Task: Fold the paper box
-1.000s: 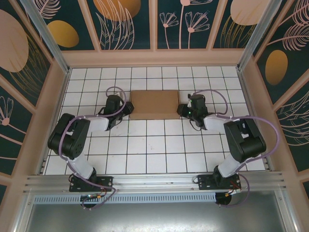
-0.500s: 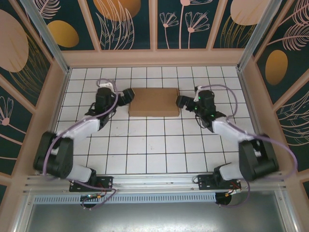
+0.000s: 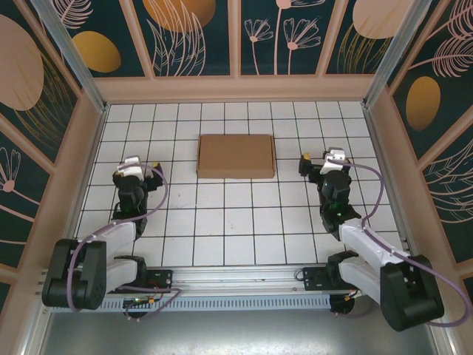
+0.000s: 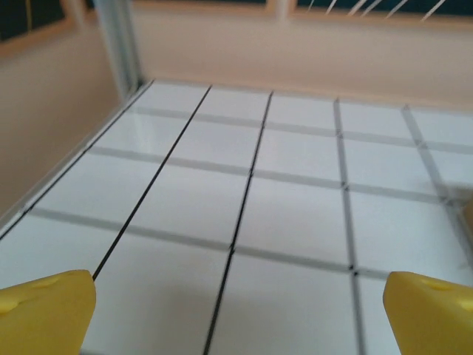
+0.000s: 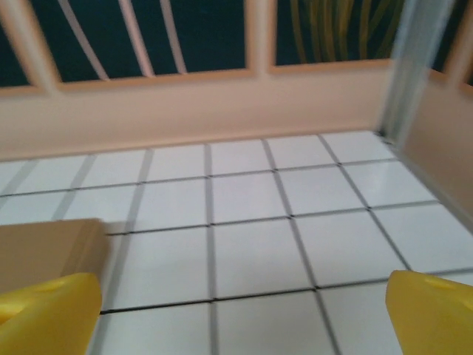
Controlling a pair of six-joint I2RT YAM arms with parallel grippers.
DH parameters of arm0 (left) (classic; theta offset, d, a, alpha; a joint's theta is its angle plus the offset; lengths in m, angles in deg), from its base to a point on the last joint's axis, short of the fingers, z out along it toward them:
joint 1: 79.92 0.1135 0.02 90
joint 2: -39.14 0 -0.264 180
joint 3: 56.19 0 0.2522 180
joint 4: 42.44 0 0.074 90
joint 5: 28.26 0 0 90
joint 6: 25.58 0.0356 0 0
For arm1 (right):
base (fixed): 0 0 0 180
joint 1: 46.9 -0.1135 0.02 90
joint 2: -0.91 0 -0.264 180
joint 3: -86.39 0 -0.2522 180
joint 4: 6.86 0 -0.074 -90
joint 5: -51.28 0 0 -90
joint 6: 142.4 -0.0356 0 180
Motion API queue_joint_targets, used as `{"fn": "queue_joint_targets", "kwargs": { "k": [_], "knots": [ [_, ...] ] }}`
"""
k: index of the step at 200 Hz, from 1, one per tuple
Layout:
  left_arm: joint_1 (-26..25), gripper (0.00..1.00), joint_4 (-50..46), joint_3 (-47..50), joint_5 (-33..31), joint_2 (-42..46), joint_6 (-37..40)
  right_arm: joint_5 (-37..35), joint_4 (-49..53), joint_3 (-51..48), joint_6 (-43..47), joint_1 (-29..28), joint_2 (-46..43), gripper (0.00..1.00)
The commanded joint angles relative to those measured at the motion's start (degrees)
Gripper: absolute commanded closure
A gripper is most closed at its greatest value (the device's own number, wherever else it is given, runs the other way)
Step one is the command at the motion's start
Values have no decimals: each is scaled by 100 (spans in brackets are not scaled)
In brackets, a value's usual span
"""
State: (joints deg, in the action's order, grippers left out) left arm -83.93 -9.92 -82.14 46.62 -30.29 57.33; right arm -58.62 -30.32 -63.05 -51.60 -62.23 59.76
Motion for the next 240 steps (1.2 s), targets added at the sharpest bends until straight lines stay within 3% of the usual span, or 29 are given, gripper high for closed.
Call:
{"fn": "queue_joint_targets", "kwargs": {
  "k": [1, 12, 28, 45, 54, 63, 69, 79, 91, 103, 240],
  "knots": [
    [224, 1, 1586, 175, -70, -342, -190, -559, -1323, -474, 385, 430, 637, 1],
    [251, 1, 2205, 225, 74, -610, -17, -314, -2472, -948, 252, 623, 1047, 1],
    [292, 1, 2745, 219, 63, -1124, 65, 705, -4797, -1592, 85, 1022, 1722, 1],
    [348, 1, 4159, 450, 318, -1971, 99, 1056, -5826, -1652, 102, 1202, 2741, 1],
    [349, 1, 3183, 184, 925, -1693, 323, 1190, -6318, -1621, 119, 1286, 3286, 1],
    [353, 1, 2637, -145, 1291, -1774, 489, 1360, -5750, -1335, 206, 1254, 3192, 1],
    [373, 1, 2976, 3, 1103, -1793, 383, 1539, -5059, -1077, 258, 1252, 3081, 1],
    [375, 1, 2476, -234, 890, -1789, 293, 1810, -4508, -752, 145, 1410, 3093, 1],
    [375, 1, 2625, -177, 879, -1785, 289, 1771, -3889, -455, -124, 1584, 3061, 1],
    [375, 1, 2596, -184, 878, -1785, 296, 2059, -3823, -420, -220, 1760, 3063, 1],
    [375, 1, 2618, -153, 877, -1763, 296, 1812, -3951, -476, -124, 1621, 3071, 1]
  ]
}}
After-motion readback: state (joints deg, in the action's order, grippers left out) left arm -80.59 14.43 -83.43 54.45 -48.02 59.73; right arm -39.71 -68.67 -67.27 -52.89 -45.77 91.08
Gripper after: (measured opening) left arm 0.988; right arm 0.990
